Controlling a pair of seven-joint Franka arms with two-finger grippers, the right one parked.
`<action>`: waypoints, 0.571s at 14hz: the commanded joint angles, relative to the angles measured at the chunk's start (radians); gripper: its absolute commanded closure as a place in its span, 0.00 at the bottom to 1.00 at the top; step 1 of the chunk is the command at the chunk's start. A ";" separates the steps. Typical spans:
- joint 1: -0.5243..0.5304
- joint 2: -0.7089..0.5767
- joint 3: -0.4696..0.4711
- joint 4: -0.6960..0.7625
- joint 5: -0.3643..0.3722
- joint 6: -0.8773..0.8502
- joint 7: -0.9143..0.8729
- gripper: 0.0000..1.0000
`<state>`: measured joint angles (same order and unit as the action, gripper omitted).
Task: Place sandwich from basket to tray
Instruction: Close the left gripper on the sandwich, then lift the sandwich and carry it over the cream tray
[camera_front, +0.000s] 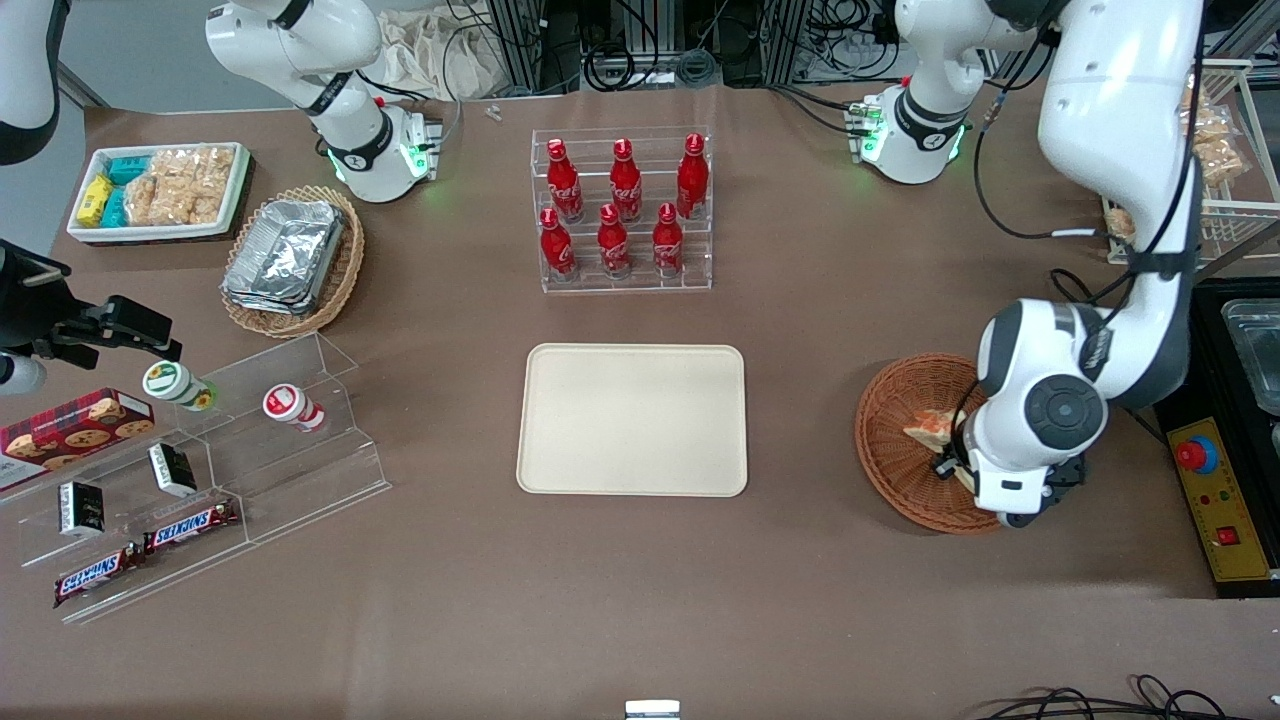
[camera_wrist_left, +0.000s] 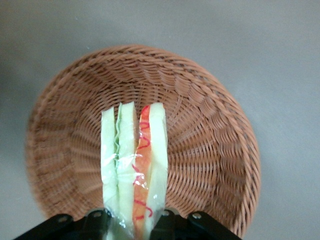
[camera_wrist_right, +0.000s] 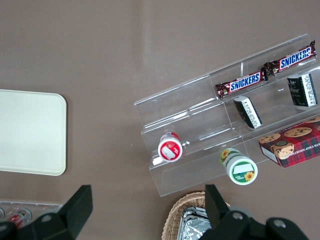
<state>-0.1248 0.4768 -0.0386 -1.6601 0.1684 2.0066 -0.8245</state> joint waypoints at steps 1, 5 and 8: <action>-0.003 -0.105 -0.021 0.103 -0.048 -0.206 0.120 1.00; -0.003 -0.104 -0.186 0.329 -0.093 -0.451 0.257 1.00; -0.003 -0.067 -0.318 0.326 -0.133 -0.424 0.252 1.00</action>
<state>-0.1308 0.3451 -0.2936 -1.3650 0.0652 1.5793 -0.5923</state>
